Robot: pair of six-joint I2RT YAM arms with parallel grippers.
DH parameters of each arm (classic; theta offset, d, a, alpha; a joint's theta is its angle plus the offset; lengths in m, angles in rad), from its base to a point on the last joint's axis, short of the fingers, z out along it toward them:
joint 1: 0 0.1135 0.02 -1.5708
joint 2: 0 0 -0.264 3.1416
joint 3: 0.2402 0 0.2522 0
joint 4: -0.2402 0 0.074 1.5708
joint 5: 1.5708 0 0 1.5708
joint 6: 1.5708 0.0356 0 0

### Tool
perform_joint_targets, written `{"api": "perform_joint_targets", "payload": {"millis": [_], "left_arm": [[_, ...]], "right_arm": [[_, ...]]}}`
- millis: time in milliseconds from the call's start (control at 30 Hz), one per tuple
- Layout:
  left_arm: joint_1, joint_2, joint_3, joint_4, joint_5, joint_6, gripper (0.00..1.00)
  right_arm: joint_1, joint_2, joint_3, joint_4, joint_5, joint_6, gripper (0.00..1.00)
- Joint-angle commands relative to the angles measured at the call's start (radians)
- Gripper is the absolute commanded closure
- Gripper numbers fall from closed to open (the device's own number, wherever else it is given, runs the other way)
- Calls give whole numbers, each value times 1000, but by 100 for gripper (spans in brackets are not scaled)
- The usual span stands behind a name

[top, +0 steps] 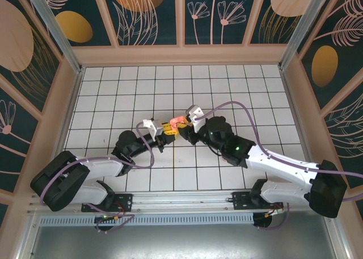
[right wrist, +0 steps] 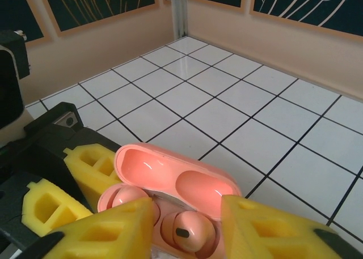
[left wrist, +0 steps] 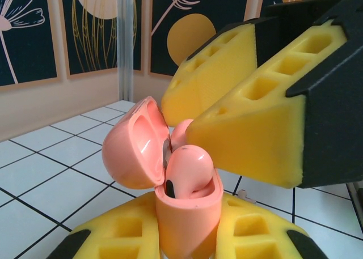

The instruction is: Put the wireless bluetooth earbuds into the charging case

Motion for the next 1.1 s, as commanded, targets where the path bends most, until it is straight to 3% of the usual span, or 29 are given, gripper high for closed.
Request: {"api": "perform_joint_targets", "payload": {"millis": [0,200,367,667,1067], "left_arm": [[-4,10,23,41,6,-10,86],[-4,7,20,34,15,1,86],[-4,2,17,35,41,7,86],[-3,0,25,40,122,7,86],[-5,-29,20,10,121,24,86]], "right_arm": [[1,-39,-7,12,-30,17,59],[-43,-96,-12,35,-124,65,52],[-167,-125,-28,69,-354,178,45],[-297,-41,14,67,-610,319,36],[-311,76,62,127,-862,355,38]]}}
